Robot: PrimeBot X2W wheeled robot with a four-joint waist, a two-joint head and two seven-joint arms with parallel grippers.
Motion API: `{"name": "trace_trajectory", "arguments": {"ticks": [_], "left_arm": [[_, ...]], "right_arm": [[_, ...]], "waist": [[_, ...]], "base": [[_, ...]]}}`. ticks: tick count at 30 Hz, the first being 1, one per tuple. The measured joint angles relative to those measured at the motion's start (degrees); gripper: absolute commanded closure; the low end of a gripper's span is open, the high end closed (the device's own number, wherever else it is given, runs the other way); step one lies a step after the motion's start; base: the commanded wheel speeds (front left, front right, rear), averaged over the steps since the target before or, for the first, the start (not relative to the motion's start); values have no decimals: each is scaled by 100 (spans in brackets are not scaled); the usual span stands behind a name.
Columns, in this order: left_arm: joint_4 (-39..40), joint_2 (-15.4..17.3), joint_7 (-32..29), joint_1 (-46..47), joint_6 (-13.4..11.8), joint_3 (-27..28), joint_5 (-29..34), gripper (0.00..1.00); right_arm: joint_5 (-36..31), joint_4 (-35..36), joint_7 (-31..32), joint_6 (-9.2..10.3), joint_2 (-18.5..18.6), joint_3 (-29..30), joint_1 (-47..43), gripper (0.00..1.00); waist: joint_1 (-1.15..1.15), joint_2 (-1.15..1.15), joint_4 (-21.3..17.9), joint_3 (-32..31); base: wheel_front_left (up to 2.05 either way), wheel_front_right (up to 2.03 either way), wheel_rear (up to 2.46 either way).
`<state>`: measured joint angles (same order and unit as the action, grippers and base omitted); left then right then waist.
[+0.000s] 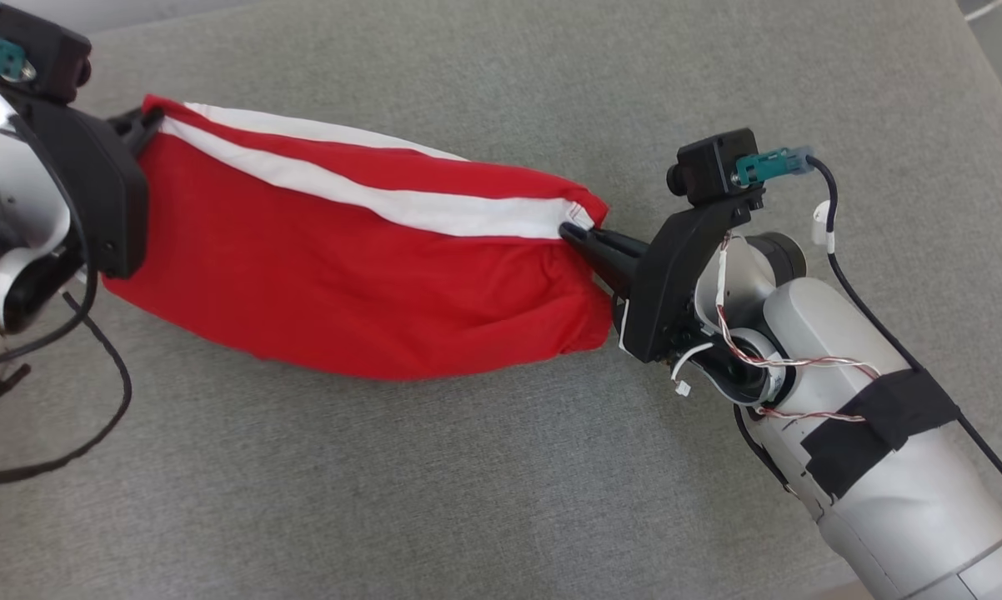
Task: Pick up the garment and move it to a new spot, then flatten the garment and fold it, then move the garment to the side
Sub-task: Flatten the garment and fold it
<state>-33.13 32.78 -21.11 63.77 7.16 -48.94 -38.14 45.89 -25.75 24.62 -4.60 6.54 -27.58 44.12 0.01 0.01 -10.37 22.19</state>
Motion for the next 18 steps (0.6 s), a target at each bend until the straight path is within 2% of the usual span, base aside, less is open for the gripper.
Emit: {"name": "trace_trajectory", "arguments": {"ticks": [12, 13, 14, 15, 18], "left_arm": [[-420, 41, 424, 499, 0, -538, -181, 100], [-474, 18, 500, 501, 0, -571, -187, 96], [-532, -8, 563, 503, 0, -575, -210, 56], [-594, -31, 613, 515, 0, -577, -213, 0], [-746, -82, 733, 602, 0, -714, -215, 0]], "right_arm": [[-11, -322, -360, -78, -120, -73, 341, 100], [-12, -363, -408, -94, -131, -74, 363, 100], [-13, -387, -461, -96, -138, -74, 370, 78], [-13, -404, -506, -96, -146, -76, 370, 0], [-9, -455, -637, -104, -166, -56, 369, 0]], "waist": [[0, 0, -218, 326], [0, 0, -218, 342], [0, 0, -216, 354], [0, 0, -211, 361], [0, -1, -175, 366]], "base": [[0, 0, 0], [0, 0, 0], [0, 0, 0], [0, 0, 0], [0, 0, 0]]}}
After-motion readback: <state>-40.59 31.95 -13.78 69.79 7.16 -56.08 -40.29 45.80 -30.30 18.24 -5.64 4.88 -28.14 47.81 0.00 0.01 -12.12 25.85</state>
